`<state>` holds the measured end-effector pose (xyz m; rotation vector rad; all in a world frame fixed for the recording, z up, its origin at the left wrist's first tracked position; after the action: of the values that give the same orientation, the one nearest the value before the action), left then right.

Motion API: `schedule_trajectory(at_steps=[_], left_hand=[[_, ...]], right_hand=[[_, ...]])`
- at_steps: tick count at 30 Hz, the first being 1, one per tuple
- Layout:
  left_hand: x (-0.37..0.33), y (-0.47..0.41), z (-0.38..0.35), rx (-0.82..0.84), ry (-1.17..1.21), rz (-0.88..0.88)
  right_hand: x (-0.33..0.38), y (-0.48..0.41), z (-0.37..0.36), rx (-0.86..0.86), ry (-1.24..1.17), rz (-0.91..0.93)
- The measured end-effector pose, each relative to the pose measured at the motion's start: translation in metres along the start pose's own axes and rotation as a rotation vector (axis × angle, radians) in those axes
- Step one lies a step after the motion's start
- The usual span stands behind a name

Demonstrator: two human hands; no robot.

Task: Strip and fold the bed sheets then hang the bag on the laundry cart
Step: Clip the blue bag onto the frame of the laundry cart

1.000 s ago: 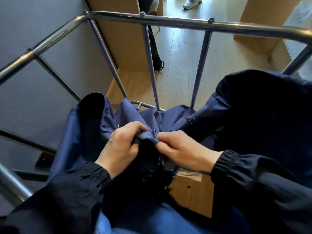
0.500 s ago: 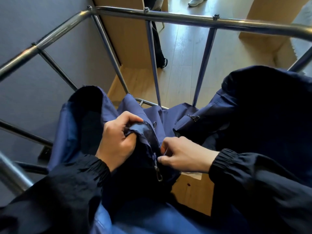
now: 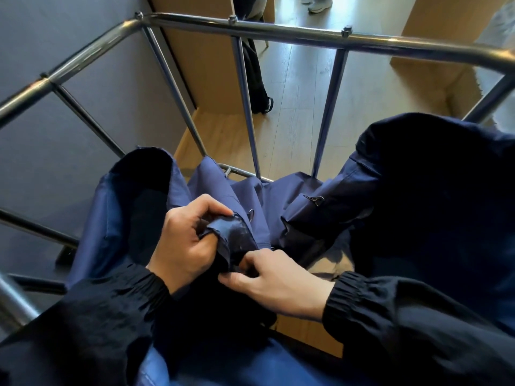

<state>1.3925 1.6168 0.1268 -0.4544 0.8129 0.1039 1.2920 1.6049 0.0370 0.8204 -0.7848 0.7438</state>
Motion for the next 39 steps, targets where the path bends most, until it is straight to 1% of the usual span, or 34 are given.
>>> schedule_trajectory(at_steps=[5,8,13,16,21,24,29,32,34,37,39], left_hand=[[0.001,-0.001,0.002,-0.024,-0.001,0.006],[0.005,-0.001,0.003,-0.034,-0.006,0.015],[0.009,0.0,0.004,-0.044,-0.038,0.037],[0.01,-0.001,0.002,-0.038,-0.065,0.05],[0.017,0.0,-0.012,0.094,-0.167,0.074],[0.029,0.005,-0.023,0.21,-0.223,0.113],[0.044,0.016,-0.043,0.429,-0.379,0.16],[0.047,0.02,-0.048,0.472,-0.399,0.194],[0.047,0.024,-0.051,0.507,-0.423,0.205],[0.044,0.028,-0.053,0.558,-0.507,0.22],[0.04,0.029,-0.053,0.561,-0.563,0.231]], right_hand=[[0.009,-0.001,0.003,-0.018,-0.035,0.047],[0.005,0.0,0.01,-0.051,-0.029,0.012],[-0.002,-0.003,0.036,-0.155,-0.023,-0.058],[-0.01,-0.007,0.054,-0.16,-0.068,-0.109],[-0.016,-0.012,0.061,-0.155,-0.083,-0.122],[-0.013,-0.014,0.062,-0.149,-0.014,-0.076],[-0.001,-0.014,0.076,-0.206,-0.012,-0.022],[0.003,-0.012,0.074,-0.198,-0.007,0.016],[0.004,-0.01,0.069,-0.179,0.045,0.044],[0.007,-0.007,0.063,-0.147,0.126,0.072],[0.007,-0.007,0.061,-0.126,0.146,0.061]])
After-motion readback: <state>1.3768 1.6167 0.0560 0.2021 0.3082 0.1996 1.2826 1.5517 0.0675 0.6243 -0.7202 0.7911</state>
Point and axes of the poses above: each hand's wrist, its own y-axis away from the middle knuckle, its own z-axis out of the back of the hand, x = y × z, the point moved 10 cm from there along -y, towards the middle knuckle, and after that the axes turned 5 degrees about -y, right-handed, at the moved point
